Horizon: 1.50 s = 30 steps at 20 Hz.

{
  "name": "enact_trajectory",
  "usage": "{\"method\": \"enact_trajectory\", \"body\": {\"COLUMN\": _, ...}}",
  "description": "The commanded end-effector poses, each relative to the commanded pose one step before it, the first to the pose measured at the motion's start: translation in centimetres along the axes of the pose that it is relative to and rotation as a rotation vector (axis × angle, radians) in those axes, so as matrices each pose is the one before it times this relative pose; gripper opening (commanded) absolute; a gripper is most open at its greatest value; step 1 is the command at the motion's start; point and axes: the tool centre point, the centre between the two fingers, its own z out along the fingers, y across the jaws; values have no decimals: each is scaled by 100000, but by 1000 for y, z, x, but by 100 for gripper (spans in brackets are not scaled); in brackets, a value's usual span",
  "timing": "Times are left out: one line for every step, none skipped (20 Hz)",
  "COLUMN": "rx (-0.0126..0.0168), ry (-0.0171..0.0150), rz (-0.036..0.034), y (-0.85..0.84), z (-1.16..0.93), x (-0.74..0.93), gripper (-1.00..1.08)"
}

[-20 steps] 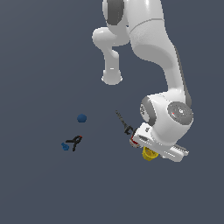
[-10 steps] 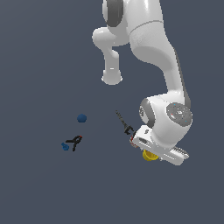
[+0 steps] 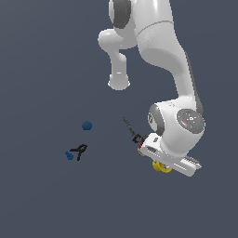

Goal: Pick up a designated object from a clutter of objects.

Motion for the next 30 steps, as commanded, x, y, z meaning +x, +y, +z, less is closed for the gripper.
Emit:
{"method": "enact_trajectory", "body": {"rx": -272, "ry": -474, "rz": -252, "y": 20, "z": 243, "x": -284, "gripper": -100}}
{"method": "enact_trajectory", "body": {"rx": 0, "ry": 0, "rz": 0, "y": 74, "z": -120, "x": 13, "gripper": -100}}
{"method": "enact_trajectory", "body": {"rx": -43, "ry": -53, "rz": -10, "y": 97, "z": -121, "x": 16, "gripper": -100}}
{"method": "enact_trajectory", "body": {"rx": 0, "ry": 0, "rz": 0, "y": 134, "z": -217, "x": 24, "gripper": -100}}
{"method": "enact_trajectory", "body": {"rx": -43, "ry": -53, "rz": -10, "y": 158, "z": -219, "x": 27, "gripper": -100}}
{"method": "enact_trajectory", "body": {"rx": 0, "ry": 0, "rz": 0, "y": 196, "z": -317, "x": 35, "gripper": -100}}
{"method": "enact_trajectory", "body": {"rx": -61, "ry": -75, "rz": -14, "y": 217, "z": -301, "x": 38, "gripper": -100}}
{"method": "enact_trajectory", "body": {"rx": -43, "ry": -53, "rz": -9, "y": 252, "z": -372, "x": 45, "gripper": -100}}
{"method": "enact_trajectory", "body": {"rx": -43, "ry": -54, "rz": -9, "y": 285, "z": -425, "x": 51, "gripper": -100}}
{"method": "enact_trajectory", "body": {"rx": -60, "ry": -76, "rz": -13, "y": 315, "z": -460, "x": 56, "gripper": -100}}
{"method": "enact_trajectory", "body": {"rx": -42, "ry": -54, "rz": -9, "y": 352, "z": -536, "x": 63, "gripper": -100}}
{"method": "enact_trajectory", "body": {"rx": -73, "ry": -93, "rz": -16, "y": 382, "z": -559, "x": 69, "gripper": -100}}
{"method": "enact_trajectory", "body": {"rx": -59, "ry": -77, "rz": -13, "y": 420, "z": -634, "x": 76, "gripper": -100}}
{"method": "enact_trajectory", "body": {"rx": -72, "ry": -94, "rz": -16, "y": 455, "z": -680, "x": 83, "gripper": -100}}
{"method": "enact_trajectory", "body": {"rx": -82, "ry": -109, "rz": -18, "y": 492, "z": -732, "x": 91, "gripper": -100}}
{"method": "enact_trajectory", "body": {"rx": -82, "ry": -110, "rz": -18, "y": 532, "z": -799, "x": 98, "gripper": -100}}
{"method": "enact_trajectory", "body": {"rx": -81, "ry": -110, "rz": -18, "y": 570, "z": -863, "x": 106, "gripper": -100}}
{"method": "enact_trajectory", "body": {"rx": -98, "ry": -136, "rz": -22, "y": 598, "z": -898, "x": 113, "gripper": -100}}
{"method": "enact_trajectory", "body": {"rx": -97, "ry": -137, "rz": -22, "y": 627, "z": -947, "x": 119, "gripper": -100}}
{"method": "enact_trajectory", "body": {"rx": -96, "ry": -138, "rz": -22, "y": 651, "z": -990, "x": 124, "gripper": -100}}
{"method": "enact_trajectory", "body": {"rx": -95, "ry": -138, "rz": -22, "y": 656, "z": -1002, "x": 126, "gripper": -100}}
{"method": "enact_trajectory", "body": {"rx": -94, "ry": -139, "rz": -22, "y": 655, "z": -1003, "x": 127, "gripper": -100}}
{"method": "enact_trajectory", "body": {"rx": -101, "ry": -151, "rz": -24, "y": 651, "z": -995, "x": 130, "gripper": -100}}
{"method": "enact_trajectory", "body": {"rx": -93, "ry": -140, "rz": -22, "y": 651, "z": -1003, "x": 129, "gripper": -100}}
{"method": "enact_trajectory", "body": {"rx": -93, "ry": -140, "rz": -22, "y": 649, "z": -1003, "x": 131, "gripper": -100}}
{"method": "enact_trajectory", "body": {"rx": -93, "ry": -140, "rz": -22, "y": 646, "z": -1002, "x": 132, "gripper": -100}}
{"method": "enact_trajectory", "body": {"rx": -101, "ry": -150, "rz": -24, "y": 642, "z": -993, "x": 136, "gripper": -100}}
{"method": "enact_trajectory", "body": {"rx": -94, "ry": -139, "rz": -22, "y": 644, "z": -1004, "x": 136, "gripper": -100}}
{"method": "enact_trajectory", "body": {"rx": -96, "ry": -138, "rz": -22, "y": 642, "z": -1005, "x": 138, "gripper": -100}}
{"method": "enact_trajectory", "body": {"rx": -97, "ry": -137, "rz": -22, "y": 640, "z": -1004, "x": 140, "gripper": -100}}
